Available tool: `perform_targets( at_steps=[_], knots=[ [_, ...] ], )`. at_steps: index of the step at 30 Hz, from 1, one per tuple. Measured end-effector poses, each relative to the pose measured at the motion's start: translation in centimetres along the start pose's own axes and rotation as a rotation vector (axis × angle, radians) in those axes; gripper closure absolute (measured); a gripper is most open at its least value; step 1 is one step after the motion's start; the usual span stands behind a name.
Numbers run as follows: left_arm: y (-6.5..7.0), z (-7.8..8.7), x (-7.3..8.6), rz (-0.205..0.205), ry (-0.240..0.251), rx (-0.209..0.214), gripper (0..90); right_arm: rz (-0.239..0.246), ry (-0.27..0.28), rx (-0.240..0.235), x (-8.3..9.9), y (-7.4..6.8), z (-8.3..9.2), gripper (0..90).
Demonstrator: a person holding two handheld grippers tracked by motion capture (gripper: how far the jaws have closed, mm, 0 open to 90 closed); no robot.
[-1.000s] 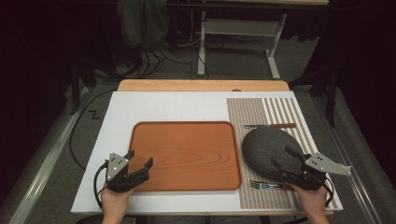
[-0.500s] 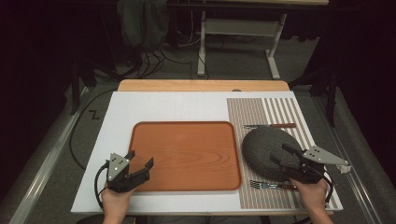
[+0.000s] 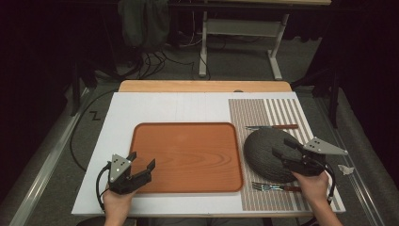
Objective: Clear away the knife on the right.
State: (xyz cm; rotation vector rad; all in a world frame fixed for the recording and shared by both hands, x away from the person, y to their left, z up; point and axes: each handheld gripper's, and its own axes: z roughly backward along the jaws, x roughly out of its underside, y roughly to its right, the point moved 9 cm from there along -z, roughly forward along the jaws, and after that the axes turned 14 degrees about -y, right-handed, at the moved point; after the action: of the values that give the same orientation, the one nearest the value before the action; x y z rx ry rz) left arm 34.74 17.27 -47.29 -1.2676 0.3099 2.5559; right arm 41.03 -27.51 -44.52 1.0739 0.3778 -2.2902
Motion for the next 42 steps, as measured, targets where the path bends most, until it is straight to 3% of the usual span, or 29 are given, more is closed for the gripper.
perform_targets(
  at_steps=[25, 42],
  knots=[
    [0.0, -0.2, 0.0, 0.001, -0.005, -0.003, 26.9, 0.028, -0.083, 0.062, -1.8, 2.9, -1.5, 43.0],
    [0.0, -0.3, 0.1, 0.002, -0.011, -0.004, 26.9, 0.032, -0.137, 0.08, -2.8, 4.2, -2.9, 43.4]
  ],
)
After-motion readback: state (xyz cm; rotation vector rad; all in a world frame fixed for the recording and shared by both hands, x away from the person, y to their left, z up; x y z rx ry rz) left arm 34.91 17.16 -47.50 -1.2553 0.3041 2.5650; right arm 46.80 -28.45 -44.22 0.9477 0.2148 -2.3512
